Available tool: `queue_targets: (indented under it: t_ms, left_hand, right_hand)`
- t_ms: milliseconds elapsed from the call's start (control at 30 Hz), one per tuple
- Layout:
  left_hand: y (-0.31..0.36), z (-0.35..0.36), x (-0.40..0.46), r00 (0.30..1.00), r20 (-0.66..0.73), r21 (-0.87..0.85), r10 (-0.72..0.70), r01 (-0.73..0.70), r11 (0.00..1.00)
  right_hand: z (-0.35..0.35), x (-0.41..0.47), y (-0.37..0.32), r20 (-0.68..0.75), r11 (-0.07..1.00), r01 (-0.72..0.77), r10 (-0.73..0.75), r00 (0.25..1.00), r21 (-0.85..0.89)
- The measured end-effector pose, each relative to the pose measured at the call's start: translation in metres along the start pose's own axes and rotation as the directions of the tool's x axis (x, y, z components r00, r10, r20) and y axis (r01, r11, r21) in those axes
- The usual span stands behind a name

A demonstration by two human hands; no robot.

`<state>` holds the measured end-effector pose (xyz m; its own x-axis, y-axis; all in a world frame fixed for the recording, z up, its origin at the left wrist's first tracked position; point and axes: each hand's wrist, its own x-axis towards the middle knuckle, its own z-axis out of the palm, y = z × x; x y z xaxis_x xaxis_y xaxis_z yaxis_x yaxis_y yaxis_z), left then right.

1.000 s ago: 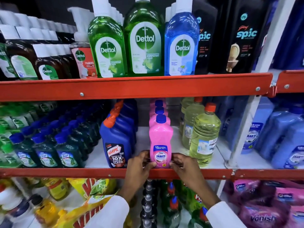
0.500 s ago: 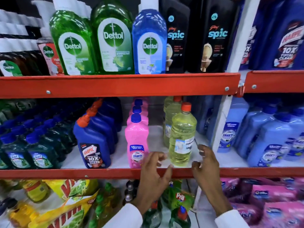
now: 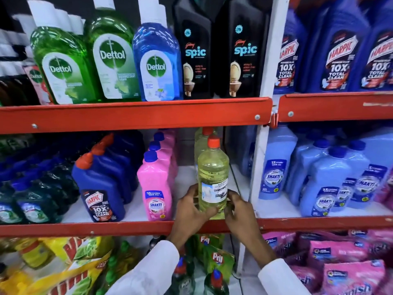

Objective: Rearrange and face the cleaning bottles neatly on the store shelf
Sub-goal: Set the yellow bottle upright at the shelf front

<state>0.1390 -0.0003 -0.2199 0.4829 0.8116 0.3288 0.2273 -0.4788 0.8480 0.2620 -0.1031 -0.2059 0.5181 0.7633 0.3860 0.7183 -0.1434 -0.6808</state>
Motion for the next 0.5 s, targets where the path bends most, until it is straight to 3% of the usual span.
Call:
queue_targets:
  t_ms: [500]
  left_hand:
    - [-0.001,-0.011,-0.002,0.995,0.097,0.000,-0.013,0.013,1.000]
  right_hand:
    - [0.000,-0.011,0.014,-0.026,0.995,0.037,-0.035,0.999,0.095]
